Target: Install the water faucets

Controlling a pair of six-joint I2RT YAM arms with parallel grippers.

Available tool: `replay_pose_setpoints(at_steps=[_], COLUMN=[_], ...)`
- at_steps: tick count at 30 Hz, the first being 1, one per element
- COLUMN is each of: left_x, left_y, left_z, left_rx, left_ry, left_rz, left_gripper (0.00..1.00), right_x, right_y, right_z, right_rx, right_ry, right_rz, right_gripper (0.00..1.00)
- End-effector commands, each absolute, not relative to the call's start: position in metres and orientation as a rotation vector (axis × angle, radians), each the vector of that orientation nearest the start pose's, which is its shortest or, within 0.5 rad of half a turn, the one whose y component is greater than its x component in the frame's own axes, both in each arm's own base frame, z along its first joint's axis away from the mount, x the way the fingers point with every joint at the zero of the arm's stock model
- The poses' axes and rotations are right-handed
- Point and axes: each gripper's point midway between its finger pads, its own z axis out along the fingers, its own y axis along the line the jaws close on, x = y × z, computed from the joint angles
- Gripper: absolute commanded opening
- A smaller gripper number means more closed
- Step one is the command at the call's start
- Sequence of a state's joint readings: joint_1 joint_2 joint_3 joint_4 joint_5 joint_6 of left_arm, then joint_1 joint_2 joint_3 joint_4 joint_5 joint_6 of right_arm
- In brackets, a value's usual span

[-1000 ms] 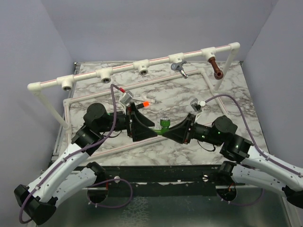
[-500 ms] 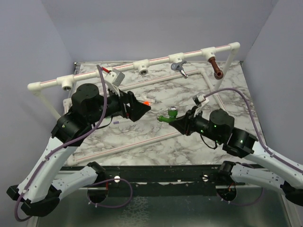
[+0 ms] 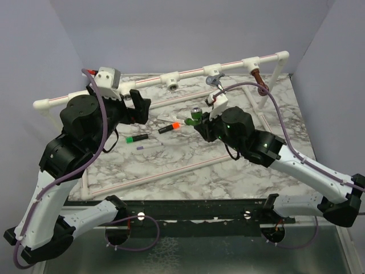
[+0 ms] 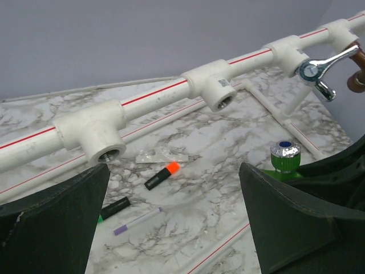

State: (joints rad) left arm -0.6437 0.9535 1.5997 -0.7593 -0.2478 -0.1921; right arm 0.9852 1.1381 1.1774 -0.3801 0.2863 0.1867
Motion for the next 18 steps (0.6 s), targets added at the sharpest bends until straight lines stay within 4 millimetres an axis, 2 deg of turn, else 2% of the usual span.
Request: replay_pose_setpoints(at_steps=[1, 8, 18], left_x=[0.239, 0.236, 0.241], left_y=[-0.097, -0.076, -0.063], left_z=[0.455, 0.459, 0.447], left_rx=[0.125, 0.087, 0.104], left_ry=[1.705, 1.684, 1.705], left_rz=[-0.223, -0.126, -0.003], left_gripper=[0.97, 0.97, 0.97], right_x=[0.268, 0.298, 0.343], right_y=[0.286, 0.307, 0.314], right_z=[0.316, 0.322, 0.321], right_rx=[-0.579, -0.577, -0.544], right_ry=[1.84, 1.882, 1.919], right_rz=[0.342, 0.216, 0.028], right_gripper=[0.0, 0.0, 0.0])
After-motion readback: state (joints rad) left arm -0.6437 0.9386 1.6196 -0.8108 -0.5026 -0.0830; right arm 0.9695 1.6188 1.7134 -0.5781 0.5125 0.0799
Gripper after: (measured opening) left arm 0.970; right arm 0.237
